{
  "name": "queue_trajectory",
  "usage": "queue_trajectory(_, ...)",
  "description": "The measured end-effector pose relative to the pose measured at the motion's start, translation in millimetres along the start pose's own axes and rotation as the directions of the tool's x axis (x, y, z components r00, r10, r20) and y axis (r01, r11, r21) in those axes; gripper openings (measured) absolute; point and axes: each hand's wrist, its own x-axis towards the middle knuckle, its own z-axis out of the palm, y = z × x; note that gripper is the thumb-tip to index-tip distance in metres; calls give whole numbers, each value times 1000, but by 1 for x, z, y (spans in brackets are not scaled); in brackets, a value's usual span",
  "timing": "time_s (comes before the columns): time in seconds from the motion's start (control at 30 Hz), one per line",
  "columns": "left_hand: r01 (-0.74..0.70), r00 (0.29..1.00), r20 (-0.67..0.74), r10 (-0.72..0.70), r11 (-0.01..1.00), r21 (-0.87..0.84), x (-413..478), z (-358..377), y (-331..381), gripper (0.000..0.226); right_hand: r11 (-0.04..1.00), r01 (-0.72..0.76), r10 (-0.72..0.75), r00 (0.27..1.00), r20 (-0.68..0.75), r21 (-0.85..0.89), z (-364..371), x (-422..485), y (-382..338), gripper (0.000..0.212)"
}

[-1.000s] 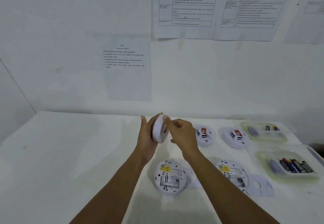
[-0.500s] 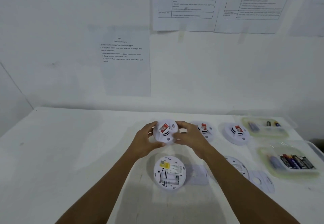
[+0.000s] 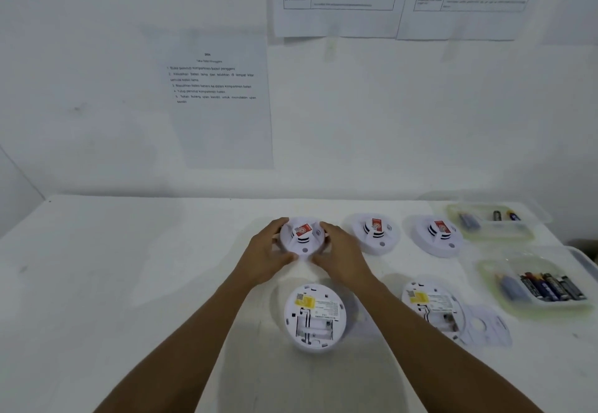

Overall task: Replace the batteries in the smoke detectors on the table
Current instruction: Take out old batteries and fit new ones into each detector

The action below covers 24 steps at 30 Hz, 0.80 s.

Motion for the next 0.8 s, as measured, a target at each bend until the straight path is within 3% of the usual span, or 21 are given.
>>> queue_trajectory(0.2,-3,1000,-23,3,1000,3,9,4,9,53,992,-51,58,997,-56,118,7,10,2,53)
queue_trajectory(0.53,35,999,-24,-37,998,-59,4,3,11,65,990,-44,51,997,-53,133,5,8,1,53)
queue_trajectory(0.7,124,964,-213,-157,979,-160,-23,11,18,61,997,-37,39,999,-28,72,-5,-12,3,62)
queue_trajectory(0.8,97,958,-252,-136,982,-163,-49,17,20,39,995,-40,46,997,-63,87,-10,-33,6,53)
